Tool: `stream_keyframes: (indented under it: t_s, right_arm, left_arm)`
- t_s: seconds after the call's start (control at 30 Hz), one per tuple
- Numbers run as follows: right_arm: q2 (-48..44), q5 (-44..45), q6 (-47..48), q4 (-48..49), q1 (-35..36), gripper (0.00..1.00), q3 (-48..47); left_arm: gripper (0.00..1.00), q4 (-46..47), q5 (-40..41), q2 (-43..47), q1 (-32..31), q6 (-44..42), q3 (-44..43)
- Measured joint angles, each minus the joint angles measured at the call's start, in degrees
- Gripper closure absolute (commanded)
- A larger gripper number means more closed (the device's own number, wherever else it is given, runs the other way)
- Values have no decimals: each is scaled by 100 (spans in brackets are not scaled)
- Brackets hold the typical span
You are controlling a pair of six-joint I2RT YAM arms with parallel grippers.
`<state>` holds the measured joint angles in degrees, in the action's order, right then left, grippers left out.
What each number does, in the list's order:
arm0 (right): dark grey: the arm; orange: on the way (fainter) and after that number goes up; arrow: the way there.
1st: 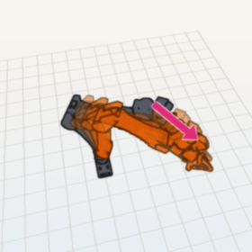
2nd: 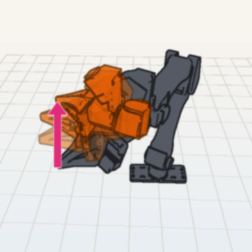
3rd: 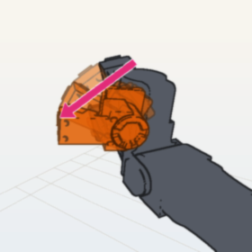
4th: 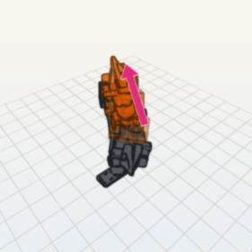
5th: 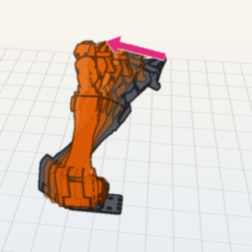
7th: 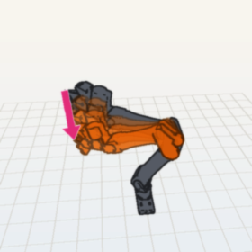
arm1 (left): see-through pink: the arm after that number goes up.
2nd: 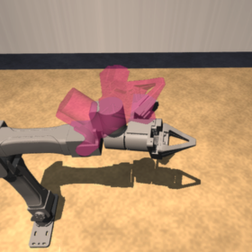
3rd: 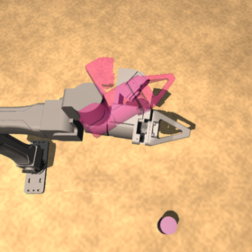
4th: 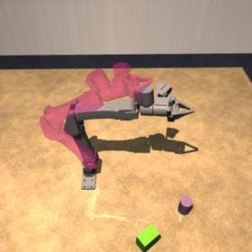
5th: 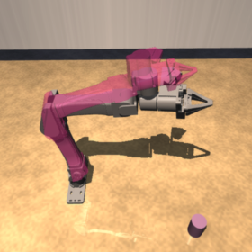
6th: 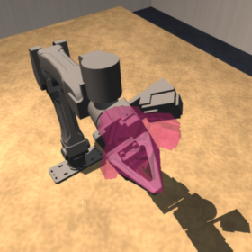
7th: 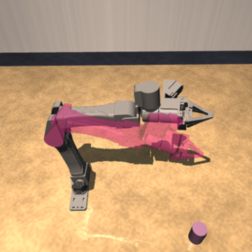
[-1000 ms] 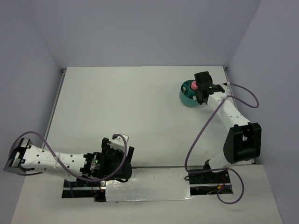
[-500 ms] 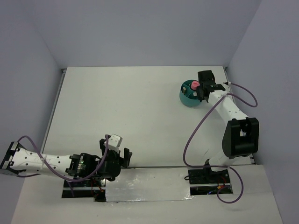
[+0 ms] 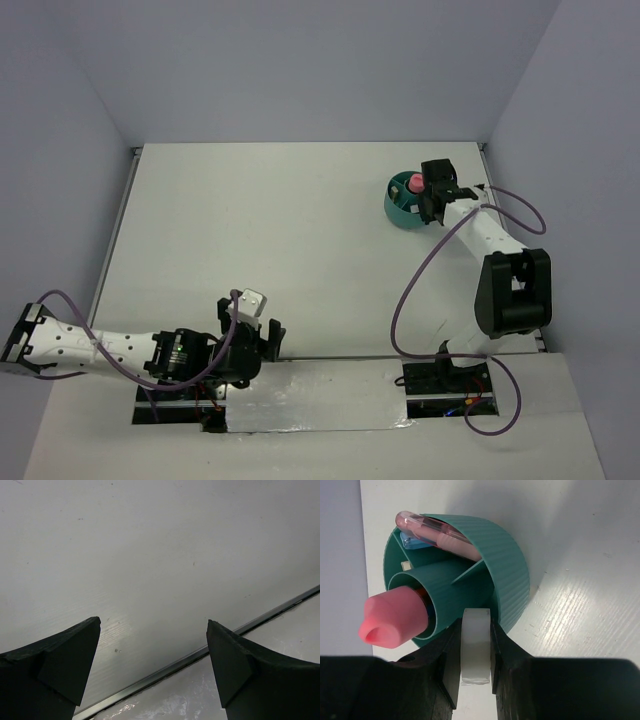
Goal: Sort the stationery into containers
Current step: Place the stationery in the storage box, then reset both arms
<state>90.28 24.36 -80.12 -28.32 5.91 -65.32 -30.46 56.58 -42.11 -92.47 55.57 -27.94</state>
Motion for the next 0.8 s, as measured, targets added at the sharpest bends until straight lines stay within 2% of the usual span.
stream_keyframes:
  t_s: [0.03,0.07,0.1,0.2,0.27,0.57,0.73,0.8]
  right_arm:
    - [0,-15,2,42,-7,78,17]
    - [2,-31,4,59,-7,73,22]
    - [2,-52,9,79,-9,57,24]
    - [2,-120,17,146,-9,33,31]
    - [2,-138,48,177,-9,28,37]
    - [-105,-240,223,173,-31,24,37]
    - [-1019,-603,1410,619,-20,18,293]
    - [-1665,-809,2087,837,28,0,562]
  left_arm:
    - [1,28,-2,35,0,-22,0]
    - [1,76,-11,79,0,-39,7]
    - [1,107,-20,111,0,-57,11]
    - [1,157,-39,162,0,-144,22]
    - [1,197,-59,160,0,-164,22]
    - [1,203,-92,63,0,-136,22]
    - [1,-590,107,-181,210,337,-426]
    - [1,-713,-28,-339,831,289,-837]
